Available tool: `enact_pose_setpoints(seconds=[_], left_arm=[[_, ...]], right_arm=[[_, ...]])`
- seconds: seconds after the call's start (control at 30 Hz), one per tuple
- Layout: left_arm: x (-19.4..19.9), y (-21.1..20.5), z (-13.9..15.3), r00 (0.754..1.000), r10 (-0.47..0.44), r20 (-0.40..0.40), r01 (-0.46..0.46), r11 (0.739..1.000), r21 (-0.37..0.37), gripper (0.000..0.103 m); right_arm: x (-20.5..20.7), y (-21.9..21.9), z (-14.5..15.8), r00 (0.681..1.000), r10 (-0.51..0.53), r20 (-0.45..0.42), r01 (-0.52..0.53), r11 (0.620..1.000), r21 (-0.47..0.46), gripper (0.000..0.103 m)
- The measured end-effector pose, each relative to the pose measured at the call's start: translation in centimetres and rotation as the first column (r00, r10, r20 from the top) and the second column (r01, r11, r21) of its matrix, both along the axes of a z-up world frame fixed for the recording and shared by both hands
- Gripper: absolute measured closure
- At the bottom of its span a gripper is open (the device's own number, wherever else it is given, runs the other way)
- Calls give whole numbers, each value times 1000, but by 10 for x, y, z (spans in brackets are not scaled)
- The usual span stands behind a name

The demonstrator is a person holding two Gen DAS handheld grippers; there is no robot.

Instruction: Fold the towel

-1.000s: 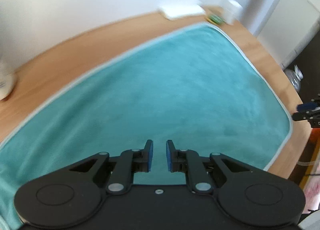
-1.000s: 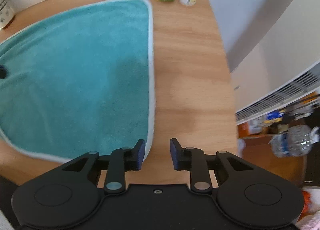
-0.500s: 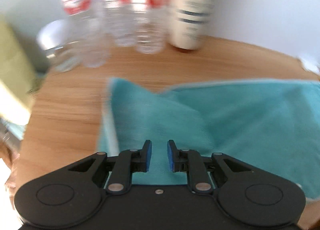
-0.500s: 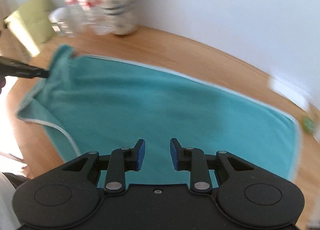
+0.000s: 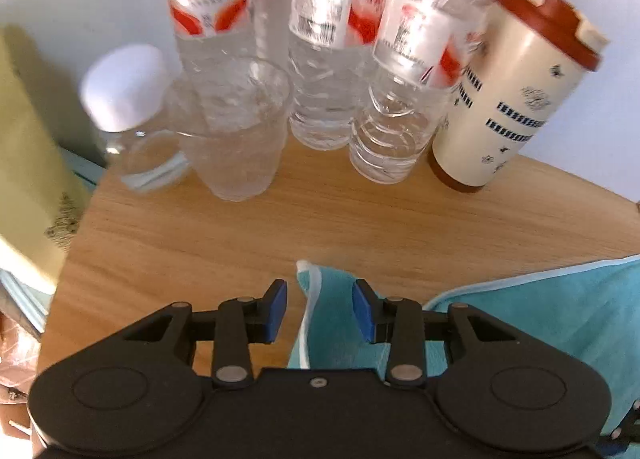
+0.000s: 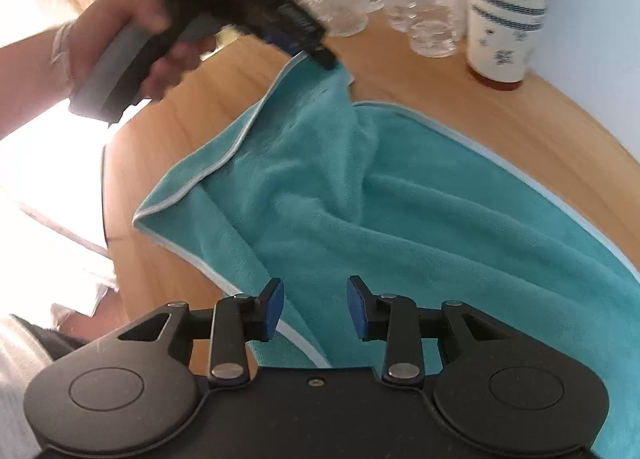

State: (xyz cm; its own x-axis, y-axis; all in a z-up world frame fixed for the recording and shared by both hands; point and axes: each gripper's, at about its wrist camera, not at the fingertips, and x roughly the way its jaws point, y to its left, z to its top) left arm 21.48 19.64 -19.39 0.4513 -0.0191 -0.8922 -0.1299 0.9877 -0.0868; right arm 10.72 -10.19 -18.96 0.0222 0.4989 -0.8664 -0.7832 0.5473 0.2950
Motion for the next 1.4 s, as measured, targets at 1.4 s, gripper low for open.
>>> enact_pose_setpoints(seconds=[1.4], left_arm=[[-86, 22, 23, 980, -186, 67, 190, 980, -64, 96]], right_arm=[[82, 123, -19, 871, 395, 292, -335, 912, -237, 75]])
